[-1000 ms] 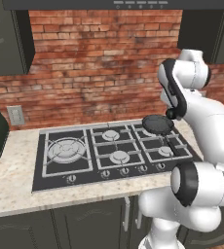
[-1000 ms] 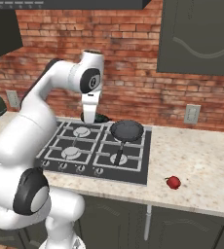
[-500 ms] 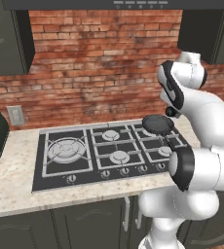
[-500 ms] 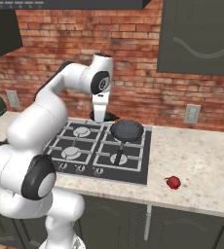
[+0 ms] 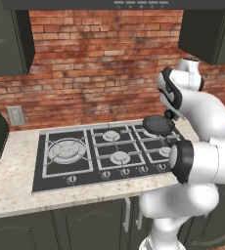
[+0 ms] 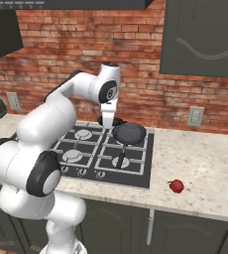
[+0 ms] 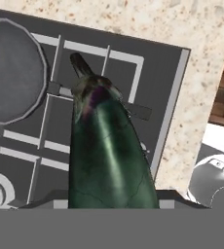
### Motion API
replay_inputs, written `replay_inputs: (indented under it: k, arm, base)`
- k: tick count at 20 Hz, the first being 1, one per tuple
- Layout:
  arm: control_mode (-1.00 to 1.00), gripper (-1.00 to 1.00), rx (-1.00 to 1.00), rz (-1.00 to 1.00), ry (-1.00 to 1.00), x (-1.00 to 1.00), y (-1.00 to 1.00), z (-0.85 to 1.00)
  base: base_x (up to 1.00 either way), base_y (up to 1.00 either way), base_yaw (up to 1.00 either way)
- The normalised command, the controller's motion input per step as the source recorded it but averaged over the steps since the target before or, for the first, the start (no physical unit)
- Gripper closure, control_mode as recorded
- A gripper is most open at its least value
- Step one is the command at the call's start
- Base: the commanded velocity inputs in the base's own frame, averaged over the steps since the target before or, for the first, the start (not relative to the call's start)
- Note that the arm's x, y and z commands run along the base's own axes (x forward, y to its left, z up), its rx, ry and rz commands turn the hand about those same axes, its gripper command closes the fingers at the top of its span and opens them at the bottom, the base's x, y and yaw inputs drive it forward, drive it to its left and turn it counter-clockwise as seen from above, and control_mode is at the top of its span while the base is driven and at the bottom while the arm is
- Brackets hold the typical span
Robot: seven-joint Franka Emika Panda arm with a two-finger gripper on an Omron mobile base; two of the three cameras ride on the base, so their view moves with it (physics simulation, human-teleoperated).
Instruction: Put the eggplant and bell pepper in the pan. Then turn on the rear right burner and set the heat to medium.
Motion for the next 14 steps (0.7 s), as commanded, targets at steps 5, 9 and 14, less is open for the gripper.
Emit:
replay_inputs:
  k: [5,9,14]
  arm:
    - [-1.0,1.0,0.0,0.0,0.05,0.55,-0.03,-0.15]
    - [-1.0,1.0,0.0,0.0,0.03,0.53,0.0,-0.16]
    - [-1.0,1.0,0.0,0.0,0.0,0.43,-0.03,-0.22]
  base:
    - [0.0,0.0,0.0]
    - [0.0,0.0,0.0]
    - [0.0,0.0,0.0]
